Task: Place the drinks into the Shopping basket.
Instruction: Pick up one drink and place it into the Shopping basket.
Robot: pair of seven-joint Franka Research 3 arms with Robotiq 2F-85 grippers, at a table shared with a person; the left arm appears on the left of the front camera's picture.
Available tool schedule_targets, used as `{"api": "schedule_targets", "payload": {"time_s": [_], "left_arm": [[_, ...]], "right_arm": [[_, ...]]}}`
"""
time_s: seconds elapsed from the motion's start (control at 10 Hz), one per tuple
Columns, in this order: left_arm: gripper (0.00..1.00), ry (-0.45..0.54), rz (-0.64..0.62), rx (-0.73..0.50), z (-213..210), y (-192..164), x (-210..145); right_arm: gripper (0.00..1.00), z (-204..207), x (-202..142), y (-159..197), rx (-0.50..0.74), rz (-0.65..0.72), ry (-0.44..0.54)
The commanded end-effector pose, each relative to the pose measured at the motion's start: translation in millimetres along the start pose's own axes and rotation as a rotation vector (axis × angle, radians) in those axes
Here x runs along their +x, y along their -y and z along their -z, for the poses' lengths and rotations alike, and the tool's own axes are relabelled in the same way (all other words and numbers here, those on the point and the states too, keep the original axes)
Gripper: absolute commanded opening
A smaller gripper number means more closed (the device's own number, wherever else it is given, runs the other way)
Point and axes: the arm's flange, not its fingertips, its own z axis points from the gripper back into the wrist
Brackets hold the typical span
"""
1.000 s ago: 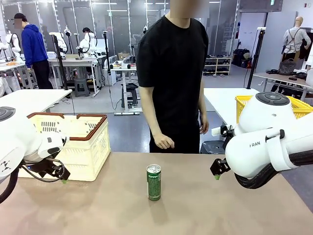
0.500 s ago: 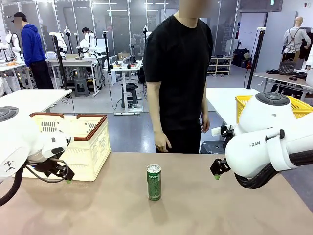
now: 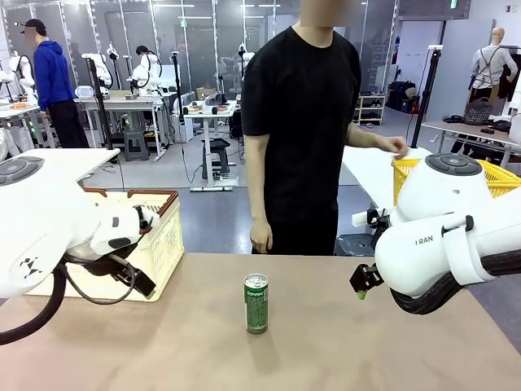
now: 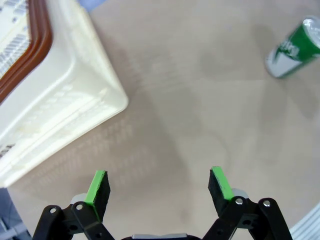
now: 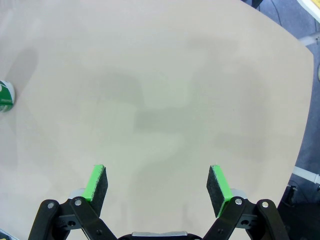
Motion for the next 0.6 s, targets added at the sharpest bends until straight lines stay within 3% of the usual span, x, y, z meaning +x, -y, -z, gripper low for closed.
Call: {"api": "schedule_targets", "payload": {"time_s": [0.0, 0.2, 0.5], "left_arm": [[1.00, 0.036, 0.108, -0.053, -22, 12, -3], [1.00, 0.064, 0.228, -0.133, -32, 40, 25], [1.00, 0.091, 0.323, -0.121, -29, 70, 69]], "right_arm": [[1.00, 1, 0, -1, 0.004, -0.004, -0.001], [1.00, 1, 0, -1, 0.004, -0.004, -0.001], [1.00, 1, 0, -1, 0.004, -0.004, -0.001]]}}
